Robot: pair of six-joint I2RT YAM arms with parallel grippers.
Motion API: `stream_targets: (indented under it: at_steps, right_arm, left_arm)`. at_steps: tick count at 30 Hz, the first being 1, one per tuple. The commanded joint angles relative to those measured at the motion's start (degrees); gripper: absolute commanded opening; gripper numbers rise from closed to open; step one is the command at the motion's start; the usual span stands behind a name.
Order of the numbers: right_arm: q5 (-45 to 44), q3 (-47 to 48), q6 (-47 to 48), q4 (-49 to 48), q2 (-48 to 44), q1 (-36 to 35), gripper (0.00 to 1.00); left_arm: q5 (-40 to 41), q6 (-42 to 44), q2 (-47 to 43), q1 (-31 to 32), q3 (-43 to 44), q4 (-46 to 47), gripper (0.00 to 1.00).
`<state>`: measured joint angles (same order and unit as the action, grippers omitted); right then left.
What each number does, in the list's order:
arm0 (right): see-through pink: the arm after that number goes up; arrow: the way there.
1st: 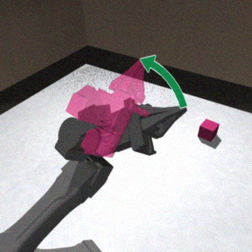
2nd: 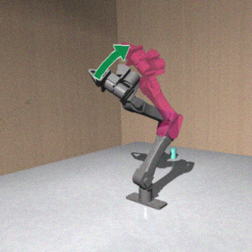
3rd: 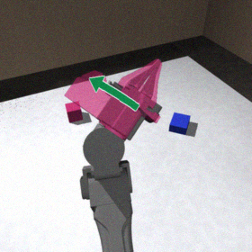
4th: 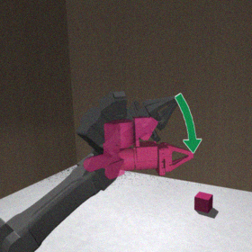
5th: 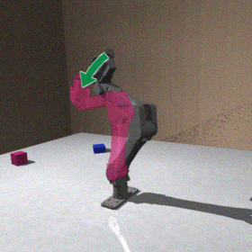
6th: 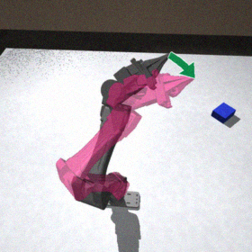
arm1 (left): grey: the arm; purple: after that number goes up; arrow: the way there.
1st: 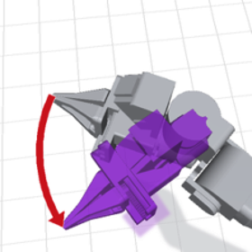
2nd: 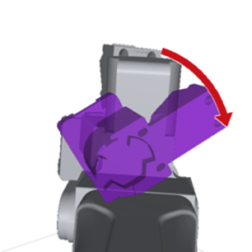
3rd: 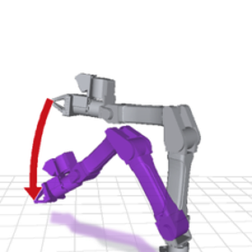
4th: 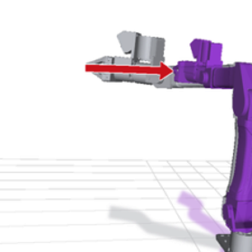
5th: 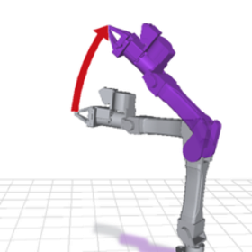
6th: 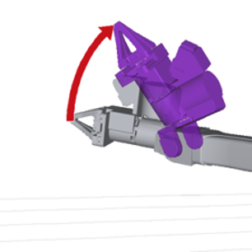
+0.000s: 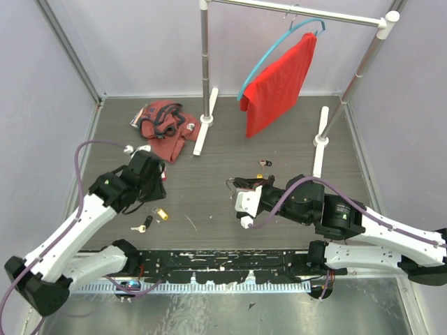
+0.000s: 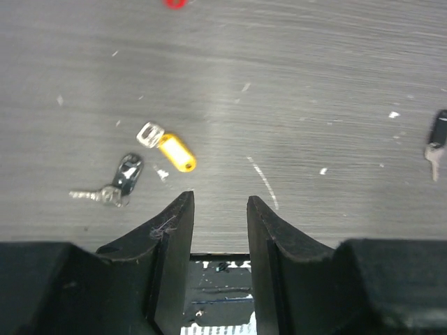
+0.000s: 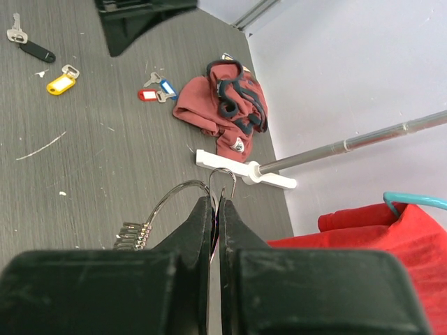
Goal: Put the keys on the keyring
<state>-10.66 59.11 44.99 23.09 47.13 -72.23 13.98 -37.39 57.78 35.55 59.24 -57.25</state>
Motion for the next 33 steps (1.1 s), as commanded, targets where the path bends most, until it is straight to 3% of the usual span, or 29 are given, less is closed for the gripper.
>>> stream_targets:
  at_steps: [1, 7, 10, 11, 15, 20, 23, 33]
  right_arm:
    - [-0.58, -0.33, -2.00, -1.89, -2.01, -0.15, 0.01]
    - [-0.68, -0.57, -2.23, -1.48, -2.32, -0.20, 0.01]
    - [-0.73, -1.00, -2.73, -1.55, -2.64, -0.19, 0.01]
    - [-0.69, -1.20, -2.87, -1.54, -2.70, -0.20, 0.01]
    - [-0.60, -1.90, -3.31, -1.91, -2.84, -0.19, 0.01]
    - [-0.23, -1.77, -3.50, -1.67, -2.64, -0.20, 0.01]
    - [-0.28, -1.88, -3.37, -1.58, -2.69, -0.20, 0.01]
    - [-0.52, -2.07, -2.83, -1.49, -2.22, -0.20, 0.01]
  left_arm:
    - [8.59, -13.37, -8.43, -0.49, -8.31, -1.55, 0.44]
    - [9.31, -24.82, -11.43, -0.99, -18.52, -0.32, 0.51]
    - [11.10, -30.34, -10.46, -1.33, -20.59, -2.62, 0.71]
    - [11.49, -31.69, -10.02, -1.48, -20.84, -3.44, 0.73]
    - [12.60, -33.79, -8.53, -2.19, -22.55, -1.48, 0.75]
    - [7.96, -32.01, -4.42, -6.02, -26.47, 4.79, 0.76]
    - [6.46, -32.56, -1.65, -7.47, -27.22, 5.29, 0.87]
    - [6.20, -31.29, 3.13, -8.17, -28.63, 11.04, 0.86]
